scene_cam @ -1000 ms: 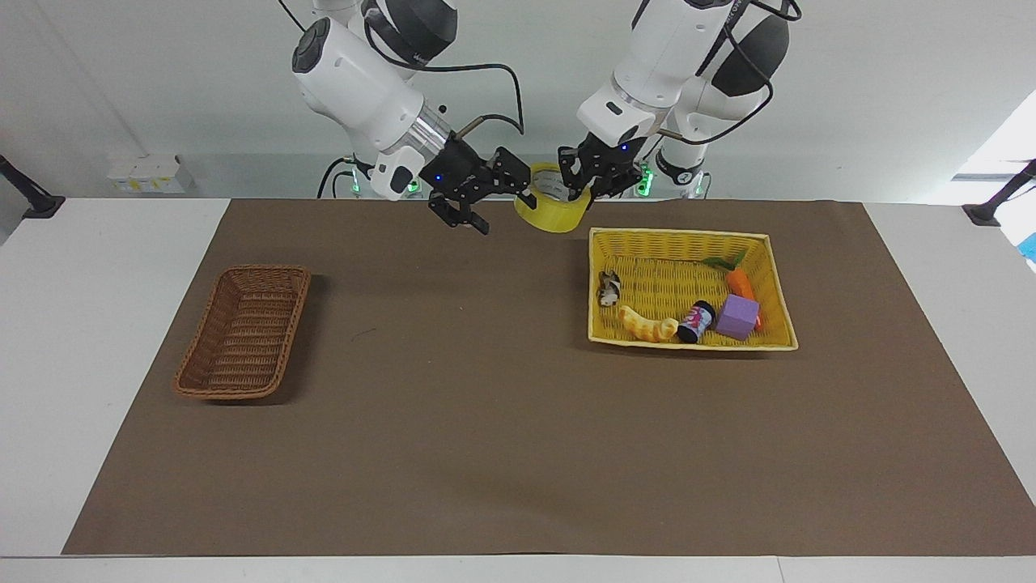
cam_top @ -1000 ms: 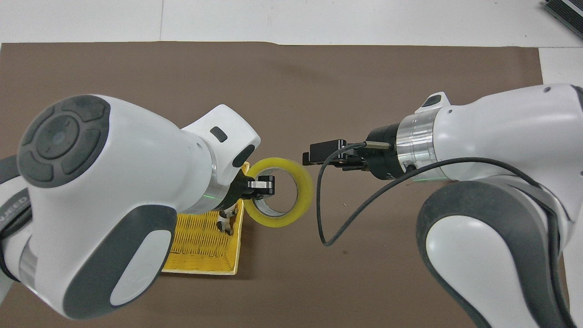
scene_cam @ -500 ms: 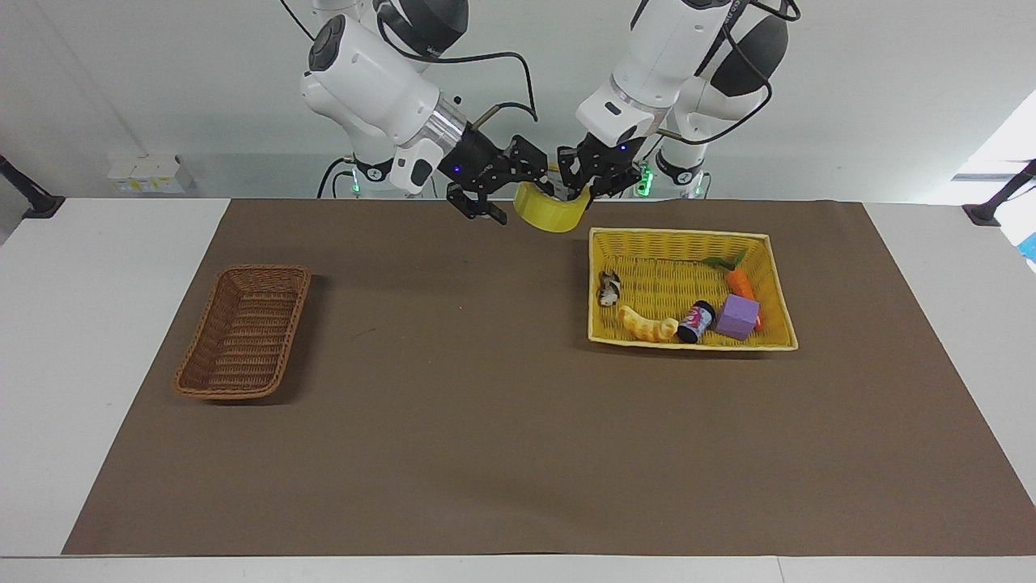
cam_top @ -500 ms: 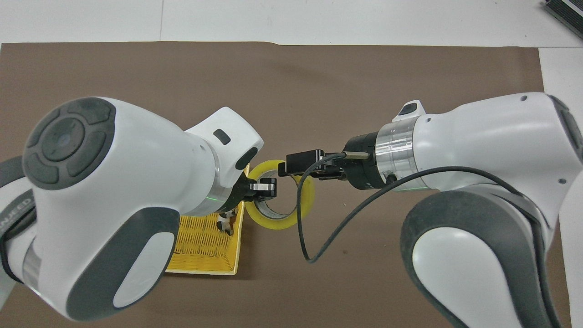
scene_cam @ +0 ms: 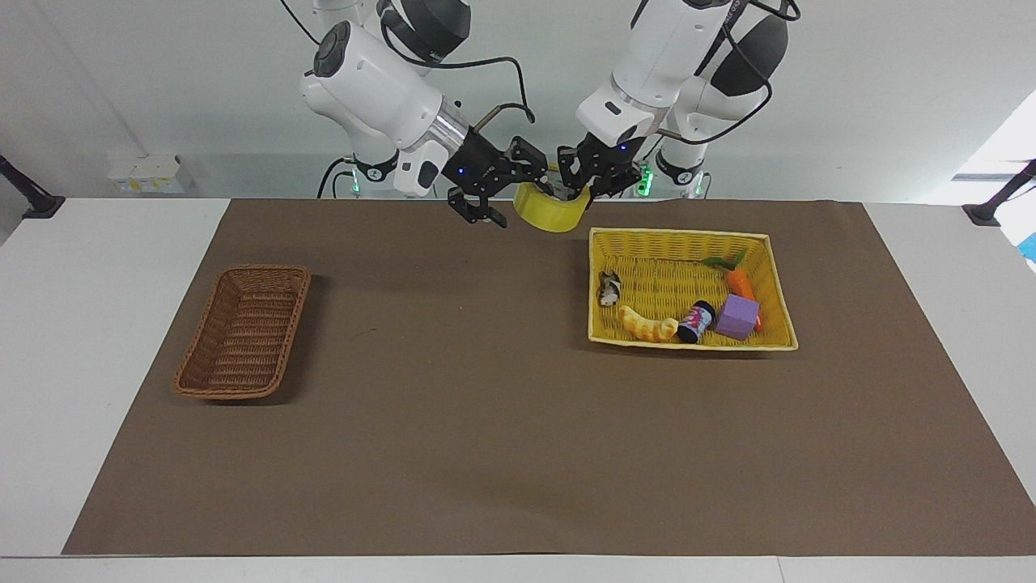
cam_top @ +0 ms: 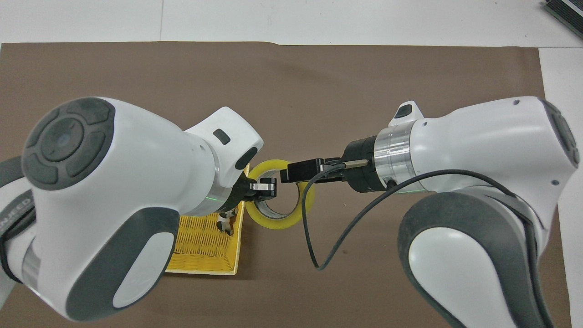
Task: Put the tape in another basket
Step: 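Grasp the tape with the right gripper while the left gripper releases it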
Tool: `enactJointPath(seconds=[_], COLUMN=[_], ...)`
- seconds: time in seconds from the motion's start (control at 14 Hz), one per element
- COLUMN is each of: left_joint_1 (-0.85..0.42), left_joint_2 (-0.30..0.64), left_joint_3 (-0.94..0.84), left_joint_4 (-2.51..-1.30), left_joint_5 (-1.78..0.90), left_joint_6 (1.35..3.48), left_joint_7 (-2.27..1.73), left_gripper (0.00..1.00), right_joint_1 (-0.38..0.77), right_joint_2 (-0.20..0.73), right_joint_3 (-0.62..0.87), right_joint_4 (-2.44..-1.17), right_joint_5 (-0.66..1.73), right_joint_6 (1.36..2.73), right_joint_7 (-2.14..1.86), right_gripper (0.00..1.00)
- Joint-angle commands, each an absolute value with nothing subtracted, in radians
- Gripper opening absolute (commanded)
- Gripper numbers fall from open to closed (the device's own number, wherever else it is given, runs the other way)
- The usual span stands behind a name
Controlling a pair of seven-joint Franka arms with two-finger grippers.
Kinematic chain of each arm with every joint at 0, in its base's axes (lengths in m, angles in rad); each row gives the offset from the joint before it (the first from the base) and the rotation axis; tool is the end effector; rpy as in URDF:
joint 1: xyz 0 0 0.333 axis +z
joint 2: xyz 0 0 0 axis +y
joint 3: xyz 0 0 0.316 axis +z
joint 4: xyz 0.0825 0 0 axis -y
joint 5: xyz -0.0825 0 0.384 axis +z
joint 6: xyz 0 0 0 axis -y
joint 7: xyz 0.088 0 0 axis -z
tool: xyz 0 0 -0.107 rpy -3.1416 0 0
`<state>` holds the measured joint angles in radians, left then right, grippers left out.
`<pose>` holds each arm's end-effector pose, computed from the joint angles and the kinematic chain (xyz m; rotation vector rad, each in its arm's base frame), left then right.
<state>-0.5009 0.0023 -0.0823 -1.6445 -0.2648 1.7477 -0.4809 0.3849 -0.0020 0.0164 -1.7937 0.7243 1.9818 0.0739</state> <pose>0.4637 -0.3340 0.6075 2.8616 -0.0983 -0.0677 0.5220 0.2668 0.5725 -2.4277 -0.1117 -0.0182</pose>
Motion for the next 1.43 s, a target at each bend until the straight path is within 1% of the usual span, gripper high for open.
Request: enactJointPath(seconds=[0.0,0.14,0.21,0.29,0.43,0.5,0.57,0.64,1.0,1.36], left_joint_1=[-0.512,-0.512,-0.514,-0.514,-0.514,-0.512,-0.508,-0.508,-0.47,-0.449], left_joint_2=[-0.018,-0.017,-0.014,-0.014,-0.014,-0.015,-0.017,-0.017,-0.066,-0.072], left_joint_3=[-0.069,-0.069,-0.069,-0.069,-0.069,-0.068,-0.069,-0.068,-0.051,-0.045], left_joint_4=[-1.661,-1.66,-1.655,-1.655,-1.654,-1.654,-1.652,-1.652,-1.643,-1.643], left_joint_5=[-0.293,-0.337,-0.342,-0.342,-0.342,-0.342,-0.341,-0.341,-0.342,-0.324], left_joint_6=[1.776,1.801,1.816,1.83,1.832,1.832,1.83,1.832,1.815,1.776], left_joint_7=[-0.485,-0.503,-0.526,-0.538,-0.54,-0.532,-0.517,-0.522,-0.543,-0.531], left_gripper=[0.0,0.0,0.0,0.0,0.0,0.03,0.66,1.0,1.0,1.0], right_joint_1=[0.385,0.387,0.387,0.387,0.385,0.382,0.38,0.379,0.322,0.232], right_joint_2=[-0.031,-0.031,-0.029,-0.028,-0.009,-0.005,-0.003,-0.003,-0.003,-0.005], right_joint_3=[0.02,0.021,0.021,0.021,0.021,0.021,0.021,0.021,0.018,0.011], right_joint_4=[-1.824,-1.822,-1.822,-1.821,-1.792,-1.784,-1.783,-1.782,-1.756,-1.747], right_joint_5=[0.701,0.681,0.681,0.681,0.675,0.675,0.675,0.673,0.655,0.65], right_joint_6=[1.987,1.982,1.98,1.979,1.979,1.977,1.976,1.976,1.924,1.858], right_joint_7=[0.133,0.182,0.19,0.208,0.256,0.259,0.261,0.264,0.249,0.138], right_gripper=[0.61,0.23,0.06,0.0,0.0,0.0,0.0,0.0,0.0,0.0])
